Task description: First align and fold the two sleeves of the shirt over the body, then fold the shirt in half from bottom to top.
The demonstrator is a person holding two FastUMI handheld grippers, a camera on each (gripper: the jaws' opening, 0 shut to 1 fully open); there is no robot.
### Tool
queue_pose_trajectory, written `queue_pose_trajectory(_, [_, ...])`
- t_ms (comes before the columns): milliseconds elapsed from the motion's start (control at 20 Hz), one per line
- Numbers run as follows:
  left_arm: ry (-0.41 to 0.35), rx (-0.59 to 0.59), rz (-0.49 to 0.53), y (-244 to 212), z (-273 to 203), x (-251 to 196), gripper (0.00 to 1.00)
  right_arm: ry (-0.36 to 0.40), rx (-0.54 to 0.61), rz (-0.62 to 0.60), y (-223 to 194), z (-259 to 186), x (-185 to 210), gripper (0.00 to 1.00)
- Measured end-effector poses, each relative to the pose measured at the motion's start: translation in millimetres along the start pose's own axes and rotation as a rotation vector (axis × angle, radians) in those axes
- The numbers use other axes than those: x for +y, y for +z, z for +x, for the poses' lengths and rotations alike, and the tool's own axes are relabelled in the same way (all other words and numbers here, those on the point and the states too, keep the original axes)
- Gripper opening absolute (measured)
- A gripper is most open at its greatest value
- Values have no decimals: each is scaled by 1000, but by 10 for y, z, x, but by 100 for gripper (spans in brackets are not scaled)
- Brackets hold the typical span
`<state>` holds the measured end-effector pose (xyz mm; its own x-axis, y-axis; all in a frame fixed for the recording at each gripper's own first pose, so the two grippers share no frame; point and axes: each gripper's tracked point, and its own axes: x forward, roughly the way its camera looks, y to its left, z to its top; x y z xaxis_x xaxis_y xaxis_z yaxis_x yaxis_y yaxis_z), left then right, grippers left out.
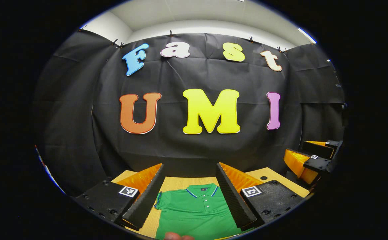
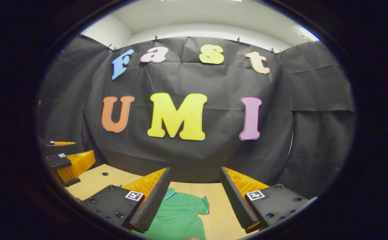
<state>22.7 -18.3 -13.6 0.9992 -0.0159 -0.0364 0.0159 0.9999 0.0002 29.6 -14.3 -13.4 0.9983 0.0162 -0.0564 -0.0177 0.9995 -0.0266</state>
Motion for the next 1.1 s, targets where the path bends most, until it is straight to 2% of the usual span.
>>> queue_pose_trajectory(250, [-5,6,6,-25,0,-68,97,21,52,13,-215,106,-71,96])
queue_pose_trajectory(850, [28,77,27,-160,-15,-187,97,33,256,71,-1237,718,-545,94])
queue_pose_trajectory(1100, [83,75,20,-97,52,-108,97,42,343,106,-1675,1112,-670,96])
